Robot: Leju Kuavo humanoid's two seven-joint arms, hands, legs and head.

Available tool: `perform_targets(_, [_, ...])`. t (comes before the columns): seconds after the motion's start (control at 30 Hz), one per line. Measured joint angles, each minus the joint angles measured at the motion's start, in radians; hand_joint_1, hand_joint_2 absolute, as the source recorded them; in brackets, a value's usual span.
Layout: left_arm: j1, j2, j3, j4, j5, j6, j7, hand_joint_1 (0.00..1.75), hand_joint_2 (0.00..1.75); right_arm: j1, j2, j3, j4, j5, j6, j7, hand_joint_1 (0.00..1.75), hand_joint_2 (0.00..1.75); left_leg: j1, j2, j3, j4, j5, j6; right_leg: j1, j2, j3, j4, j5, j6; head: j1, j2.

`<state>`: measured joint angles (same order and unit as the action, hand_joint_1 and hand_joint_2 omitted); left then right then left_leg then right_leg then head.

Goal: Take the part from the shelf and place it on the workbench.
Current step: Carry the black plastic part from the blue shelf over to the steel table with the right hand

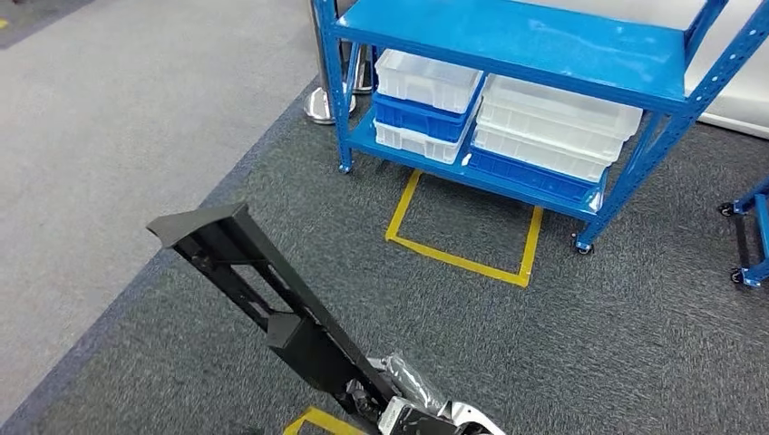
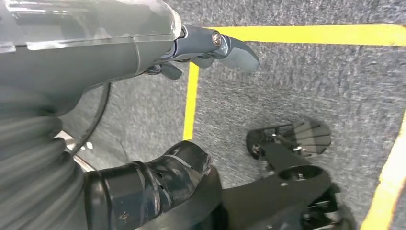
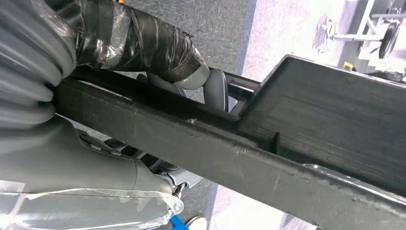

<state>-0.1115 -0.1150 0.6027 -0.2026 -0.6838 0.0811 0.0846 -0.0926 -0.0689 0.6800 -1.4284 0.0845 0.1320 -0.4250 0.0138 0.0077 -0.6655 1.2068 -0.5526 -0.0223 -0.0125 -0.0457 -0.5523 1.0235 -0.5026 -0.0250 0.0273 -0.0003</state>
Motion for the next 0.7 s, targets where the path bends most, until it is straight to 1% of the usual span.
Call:
perform_targets(0.03, [0.001,0.001,0.002,0.000,0.000,0.000,-0.001,0.00,1.75,-0.002,0.000,0.000,0.000,-0.001,0.001,-0.002,1.69,1.75,-0.003,0.015,0.031,-0.048,0.021,0.005,0.002,-0.024,-0.003,0.003,0.001,0.006,0.000,0.000])
perform_targets(0.07, [0.003,0.002,0.005,0.000,0.000,0.000,-0.003,0.00,1.75,-0.005,0.000,0.001,0.000,-0.003,0.001,-0.004,1.69,1.75,-0.004,0.024,0.074,-0.129,0.053,0.017,0.005,-0.042,-0.003,0.003,0.000,0.015,0.001,0.000])
perform_targets(0.1, [0.005,0.002,0.008,0.000,0.001,0.000,-0.005,0.00,1.75,-0.008,0.001,0.002,-0.001,-0.004,0.002,-0.006,1.69,1.75,-0.006,0.030,0.109,-0.200,0.079,0.030,0.006,-0.046,-0.004,0.008,-0.004,0.026,0.001,0.000])
perform_targets(0.13, [0.007,0.002,0.011,0.000,0.002,0.000,-0.007,0.00,1.75,-0.011,0.001,0.002,-0.001,-0.007,0.003,-0.009,1.69,1.75,-0.005,0.018,0.107,-0.206,0.086,0.042,0.006,-0.034,-0.011,0.025,-0.018,0.034,0.002,0.000])
perform_targets(0.17, [0.009,0.002,0.014,0.000,0.003,0.001,-0.009,0.00,1.75,-0.013,0.001,0.002,0.000,-0.009,0.004,-0.011,1.69,1.75,-0.003,0.009,0.106,-0.211,0.092,0.050,0.004,-0.012,-0.026,0.061,-0.044,0.038,0.002,0.000])
perform_targets(0.2, [0.010,0.002,0.018,0.000,0.005,0.001,-0.012,0.00,1.75,-0.014,0.001,0.002,0.001,-0.012,0.005,-0.013,1.69,1.75,-0.003,0.002,0.103,-0.212,0.095,0.054,0.001,0.014,-0.051,0.119,-0.079,0.039,0.003,0.000])
perform_targets(0.23, [0.010,0.003,0.021,0.000,0.007,0.002,-0.014,0.00,1.75,-0.015,0.001,0.003,0.002,-0.013,0.007,-0.015,1.69,1.75,-0.003,-0.007,0.099,-0.211,0.098,0.058,0.001,0.030,-0.082,0.187,-0.114,0.040,0.003,0.000])
perform_targets(0.27, [0.011,0.003,0.024,0.000,0.010,0.003,-0.017,0.00,1.75,-0.014,0.001,0.003,0.005,-0.015,0.009,-0.016,1.69,1.75,-0.004,-0.018,0.096,-0.210,0.099,0.059,0.000,0.037,-0.109,0.247,-0.136,0.040,0.003,0.000])
perform_targets(0.3, [0.013,0.003,0.028,0.000,0.012,0.004,-0.020,0.00,1.75,-0.015,0.001,0.003,0.007,-0.015,0.011,-0.017,1.69,1.75,-0.004,-0.029,0.094,-0.208,0.100,0.059,0.000,0.040,-0.123,0.278,-0.139,0.040,0.003,0.000])
perform_targets(0.33, [0.016,0.003,0.031,0.000,0.014,0.005,-0.022,0.00,1.75,-0.016,0.001,0.004,0.009,-0.016,0.014,-0.017,1.69,1.75,-0.004,-0.040,0.093,-0.205,0.100,0.059,-0.001,0.042,-0.118,0.270,-0.122,0.040,0.003,0.000])
perform_targets(0.37, [0.018,0.003,0.035,0.000,0.016,0.006,-0.024,0.00,1.75,-0.017,0.001,0.004,0.011,-0.017,0.017,-0.019,1.69,1.75,-0.004,-0.052,0.092,-0.200,0.099,0.058,-0.002,0.045,-0.095,0.225,-0.089,0.038,0.003,0.000])
perform_targets(0.4, [0.021,0.004,0.039,0.000,0.019,0.008,-0.025,0.00,1.75,-0.021,0.001,0.005,0.012,-0.017,0.020,-0.021,1.69,1.75,-0.003,-0.064,0.090,-0.195,0.098,0.055,-0.005,0.059,-0.063,0.158,-0.054,0.036,0.004,0.000])
perform_targets(0.43, [0.022,0.004,0.043,0.000,0.022,0.008,-0.026,0.00,1.75,-0.025,0.001,0.006,0.014,-0.018,0.022,-0.023,1.69,1.75,-0.004,-0.075,0.086,-0.188,0.096,0.051,-0.007,0.077,-0.034,0.095,-0.030,0.035,0.003,0.000])
perform_targets(0.47, [0.023,0.004,0.047,0.000,0.025,0.009,-0.027,0.00,1.75,-0.029,0.002,0.006,0.015,-0.019,0.023,-0.026,1.69,1.75,-0.005,-0.085,0.080,-0.182,0.095,0.045,-0.009,0.093,-0.015,0.051,-0.018,0.033,0.003,0.000])
perform_targets(0.5, [0.025,0.004,0.050,0.000,0.027,0.011,-0.027,0.00,1.75,-0.032,0.002,0.007,0.017,-0.021,0.025,-0.027,1.69,1.75,-0.006,-0.094,0.073,-0.178,0.096,0.039,-0.009,0.105,-0.007,0.030,-0.016,0.030,0.003,0.000])
perform_targets(0.53, [0.028,0.004,0.053,0.000,0.029,0.012,-0.028,0.00,1.75,-0.035,0.003,0.008,0.019,-0.022,0.027,-0.029,1.69,1.75,-0.005,-0.103,0.068,-0.177,0.099,0.032,-0.007,0.105,-0.008,0.027,-0.017,0.027,0.002,0.000])
perform_targets(0.57, [0.032,0.006,0.057,0.000,0.031,0.014,-0.027,0.00,1.75,-0.037,0.005,0.009,0.021,-0.024,0.031,-0.030,1.69,1.75,-0.004,-0.112,0.064,-0.179,0.102,0.025,-0.007,0.096,-0.009,0.026,-0.014,0.022,0.002,0.000])
perform_targets(0.6, [0.036,0.007,0.061,0.000,0.032,0.016,-0.027,0.00,1.75,-0.041,0.008,0.010,0.023,-0.026,0.035,-0.031,1.69,1.75,-0.003,-0.109,0.061,-0.176,0.101,0.019,-0.007,0.087,-0.009,0.023,-0.010,0.016,0.002,0.000])
perform_targets(0.63, [0.039,0.009,0.065,0.000,0.033,0.016,-0.027,0.00,1.75,-0.046,0.012,0.011,0.025,-0.027,0.038,-0.032,1.69,1.75,-0.003,-0.096,0.053,-0.163,0.091,0.014,-0.008,0.077,-0.008,0.019,-0.007,0.009,0.001,0.000])
perform_targets(0.67, [0.040,0.010,0.069,0.000,0.034,0.016,-0.027,0.00,1.75,-0.051,0.016,0.013,0.027,-0.029,0.041,-0.033,1.69,1.75,-0.004,-0.075,0.039,-0.131,0.070,0.009,-0.010,0.066,-0.009,0.015,-0.004,0.003,-0.001,0.000])
perform_targets(0.7, [0.040,0.010,0.072,0.000,0.036,0.016,-0.027,0.00,1.75,-0.055,0.019,0.015,0.029,-0.030,0.044,-0.035,1.69,1.75,-0.003,-0.049,0.016,-0.078,0.039,0.005,-0.009,0.054,-0.009,0.014,-0.003,-0.001,-0.002,0.000])
